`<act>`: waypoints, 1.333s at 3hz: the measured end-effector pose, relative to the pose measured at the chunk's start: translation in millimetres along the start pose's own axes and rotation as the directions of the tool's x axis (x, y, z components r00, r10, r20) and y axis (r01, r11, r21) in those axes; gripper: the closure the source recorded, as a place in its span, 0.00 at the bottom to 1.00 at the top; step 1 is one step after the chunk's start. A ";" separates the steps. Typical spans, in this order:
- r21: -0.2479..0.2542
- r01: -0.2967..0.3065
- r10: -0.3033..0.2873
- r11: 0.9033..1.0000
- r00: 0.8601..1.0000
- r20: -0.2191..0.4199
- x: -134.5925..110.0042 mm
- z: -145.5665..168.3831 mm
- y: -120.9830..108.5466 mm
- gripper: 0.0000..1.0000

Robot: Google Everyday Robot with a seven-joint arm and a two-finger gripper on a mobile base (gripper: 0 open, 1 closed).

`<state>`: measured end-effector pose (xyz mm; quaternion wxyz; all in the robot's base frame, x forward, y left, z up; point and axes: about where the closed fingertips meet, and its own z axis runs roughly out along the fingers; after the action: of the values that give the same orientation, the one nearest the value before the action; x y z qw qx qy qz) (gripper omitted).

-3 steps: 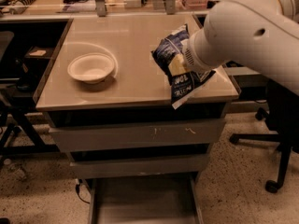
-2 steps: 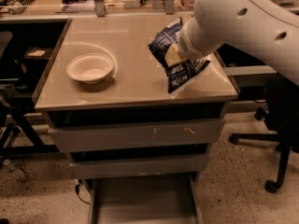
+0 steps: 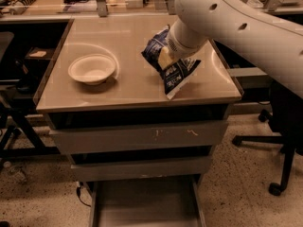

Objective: Pick blue chip bag from bottom drawer and place on counter

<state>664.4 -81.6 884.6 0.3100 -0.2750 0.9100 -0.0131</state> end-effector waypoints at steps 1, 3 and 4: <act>-0.027 0.037 -0.038 0.999 0.999 -0.032 1.2 17.9 10.7 1.00; -0.073 0.062 -0.065 0.995 0.997 -0.048 8.9 28.2 26.2 1.00; -0.073 0.062 -0.065 0.995 0.997 -0.048 8.9 28.2 26.3 0.81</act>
Offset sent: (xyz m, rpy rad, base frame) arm -0.0119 0.0337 -0.0502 -0.0038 0.1117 0.1316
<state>661.8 -59.7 851.7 0.2763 -0.3142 0.9083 0.0026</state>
